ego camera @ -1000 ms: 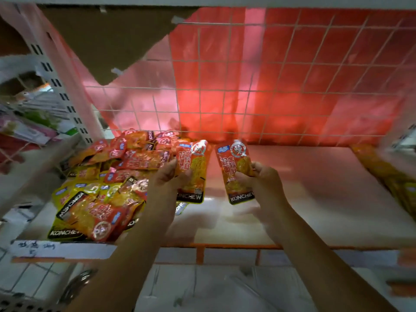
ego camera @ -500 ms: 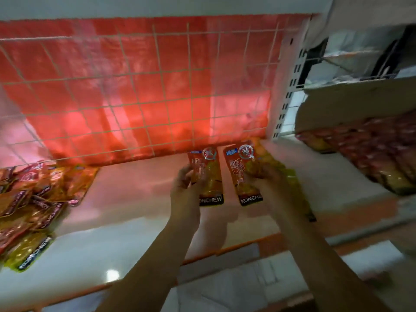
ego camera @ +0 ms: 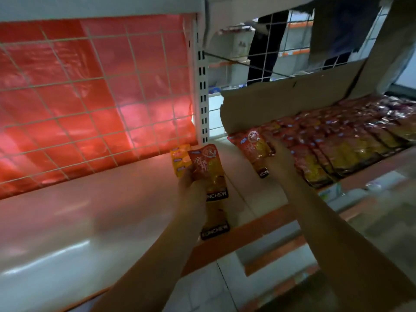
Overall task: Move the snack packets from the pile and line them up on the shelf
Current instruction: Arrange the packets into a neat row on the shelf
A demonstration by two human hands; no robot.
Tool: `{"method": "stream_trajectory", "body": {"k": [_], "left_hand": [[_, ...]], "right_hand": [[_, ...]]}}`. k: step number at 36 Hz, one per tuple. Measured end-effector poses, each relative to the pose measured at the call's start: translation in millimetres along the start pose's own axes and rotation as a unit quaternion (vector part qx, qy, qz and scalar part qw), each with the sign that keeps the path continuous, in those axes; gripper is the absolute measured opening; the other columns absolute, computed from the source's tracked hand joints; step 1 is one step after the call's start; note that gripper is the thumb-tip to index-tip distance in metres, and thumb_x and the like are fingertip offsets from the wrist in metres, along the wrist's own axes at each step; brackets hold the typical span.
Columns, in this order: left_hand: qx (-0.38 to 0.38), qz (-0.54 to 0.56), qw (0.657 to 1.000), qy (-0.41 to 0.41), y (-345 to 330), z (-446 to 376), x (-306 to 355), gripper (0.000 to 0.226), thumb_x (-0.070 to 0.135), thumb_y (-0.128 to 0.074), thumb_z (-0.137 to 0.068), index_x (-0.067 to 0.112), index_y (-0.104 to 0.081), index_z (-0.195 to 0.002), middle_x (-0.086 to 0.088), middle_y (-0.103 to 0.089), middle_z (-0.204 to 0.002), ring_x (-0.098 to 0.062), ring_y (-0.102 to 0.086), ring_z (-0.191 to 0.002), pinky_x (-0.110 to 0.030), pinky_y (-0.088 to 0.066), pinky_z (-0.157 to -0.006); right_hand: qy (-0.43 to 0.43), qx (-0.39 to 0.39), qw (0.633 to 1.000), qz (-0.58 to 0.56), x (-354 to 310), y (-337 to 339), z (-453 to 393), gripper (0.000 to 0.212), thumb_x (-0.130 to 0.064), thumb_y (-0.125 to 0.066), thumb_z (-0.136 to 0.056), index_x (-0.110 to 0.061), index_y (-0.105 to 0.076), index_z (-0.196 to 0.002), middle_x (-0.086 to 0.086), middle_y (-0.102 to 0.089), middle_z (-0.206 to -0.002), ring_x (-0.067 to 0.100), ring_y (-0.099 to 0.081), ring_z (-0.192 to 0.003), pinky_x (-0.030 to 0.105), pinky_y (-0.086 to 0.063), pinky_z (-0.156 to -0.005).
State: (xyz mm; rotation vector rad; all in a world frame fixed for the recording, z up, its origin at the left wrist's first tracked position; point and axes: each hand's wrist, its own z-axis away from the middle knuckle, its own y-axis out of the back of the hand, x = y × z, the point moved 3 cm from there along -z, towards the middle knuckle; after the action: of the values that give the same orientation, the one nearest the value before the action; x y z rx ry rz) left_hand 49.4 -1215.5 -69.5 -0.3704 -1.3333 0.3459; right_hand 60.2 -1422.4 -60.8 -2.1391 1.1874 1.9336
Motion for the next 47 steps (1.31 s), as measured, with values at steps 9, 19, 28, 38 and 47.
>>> {"method": "stream_trajectory", "body": {"k": [9,19,28,38,47], "left_hand": [[0.016,-0.021,1.000,-0.017,-11.0,-12.6,-7.6,0.043,-0.016,-0.044,-0.081,0.010,-0.057,-0.113,-0.011,-0.063,-0.092,-0.027,-0.061,-0.075,-0.029,-0.051,-0.059],[0.023,-0.024,0.999,-0.011,-14.9,-18.6,-13.1,0.046,-0.011,-0.050,-0.085,0.007,-0.050,-0.128,-0.012,-0.063,-0.104,-0.029,-0.062,-0.085,-0.035,-0.052,-0.066],[0.021,-0.035,0.999,-0.019,-20.7,-19.6,-15.8,0.039,-0.010,-0.052,-0.085,0.012,-0.054,-0.118,-0.003,-0.065,-0.095,-0.026,-0.064,-0.087,-0.041,-0.052,-0.079],[-0.032,-0.201,0.973,-0.106,-39.7,-12.9,-31.6,0.031,0.003,-0.056,-0.090,0.012,-0.054,-0.119,0.001,-0.063,-0.100,-0.011,-0.062,-0.088,-0.013,-0.052,-0.066],[-0.120,-0.494,0.825,-0.248,-42.0,-10.7,-13.3,0.036,0.007,-0.057,-0.090,0.011,-0.058,-0.126,-0.004,-0.052,-0.119,-0.016,-0.052,-0.105,-0.013,-0.036,-0.080]], "right_hand": [[0.043,-0.111,0.934,0.337,12.1,-22.9,-26.2,0.038,-0.020,-0.037,-0.096,0.002,-0.052,-0.124,0.026,-0.051,-0.126,0.040,-0.046,-0.117,0.041,-0.037,-0.096],[0.080,-0.057,0.868,0.487,31.5,-34.6,-41.8,0.034,-0.022,-0.038,-0.096,-0.014,-0.059,-0.121,0.016,-0.031,-0.142,0.036,-0.021,-0.133,0.045,-0.016,-0.109],[0.107,-0.058,0.970,0.208,18.2,-31.8,-25.7,0.034,-0.016,-0.049,-0.094,-0.020,-0.056,-0.127,0.007,-0.050,-0.126,0.025,-0.046,-0.118,0.035,-0.042,-0.097],[-0.022,-0.105,0.967,-0.231,-2.0,-26.0,34.9,0.030,-0.008,-0.064,-0.085,-0.023,-0.058,-0.110,0.002,-0.063,-0.094,0.014,-0.060,-0.092,0.026,-0.052,-0.080],[0.005,-0.006,0.995,-0.097,21.6,2.8,-6.5,0.041,0.013,-0.054,-0.083,-0.014,-0.066,-0.111,0.003,-0.063,-0.103,0.020,-0.059,-0.101,0.020,-0.047,-0.075]]}}
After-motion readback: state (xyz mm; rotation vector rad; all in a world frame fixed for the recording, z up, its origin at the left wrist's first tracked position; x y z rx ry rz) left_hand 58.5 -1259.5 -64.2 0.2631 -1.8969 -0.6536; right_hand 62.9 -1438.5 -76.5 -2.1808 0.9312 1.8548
